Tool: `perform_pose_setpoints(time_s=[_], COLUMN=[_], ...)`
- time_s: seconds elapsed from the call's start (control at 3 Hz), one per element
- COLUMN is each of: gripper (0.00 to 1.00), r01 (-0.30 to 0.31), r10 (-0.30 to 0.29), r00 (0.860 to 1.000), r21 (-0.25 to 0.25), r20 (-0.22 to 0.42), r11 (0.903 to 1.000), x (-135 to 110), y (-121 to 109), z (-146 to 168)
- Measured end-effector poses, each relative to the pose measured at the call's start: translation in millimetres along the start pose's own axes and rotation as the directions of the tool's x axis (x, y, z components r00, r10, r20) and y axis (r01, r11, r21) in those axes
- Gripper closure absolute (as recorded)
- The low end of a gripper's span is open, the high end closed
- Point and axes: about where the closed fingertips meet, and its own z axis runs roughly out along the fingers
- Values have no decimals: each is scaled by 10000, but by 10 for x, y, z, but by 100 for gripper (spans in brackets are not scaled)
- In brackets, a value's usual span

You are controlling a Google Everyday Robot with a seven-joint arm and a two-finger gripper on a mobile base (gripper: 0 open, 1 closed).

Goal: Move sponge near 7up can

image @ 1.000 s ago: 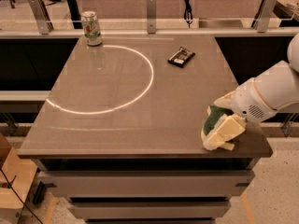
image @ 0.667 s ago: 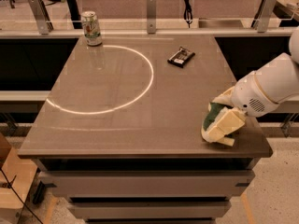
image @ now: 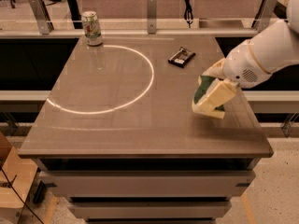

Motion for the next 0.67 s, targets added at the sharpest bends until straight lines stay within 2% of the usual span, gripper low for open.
perform_pose_setpoints(time_s=[0.33, 0.67], gripper=[100, 100], r01=[841, 886], r10=[-993, -1089], r00=[9886, 9861], r21=[1320, 1577], r20=[1131, 1252], r11=[9877, 9835], x=[-611, -682], y=[-327, -383], z=[-369, -449])
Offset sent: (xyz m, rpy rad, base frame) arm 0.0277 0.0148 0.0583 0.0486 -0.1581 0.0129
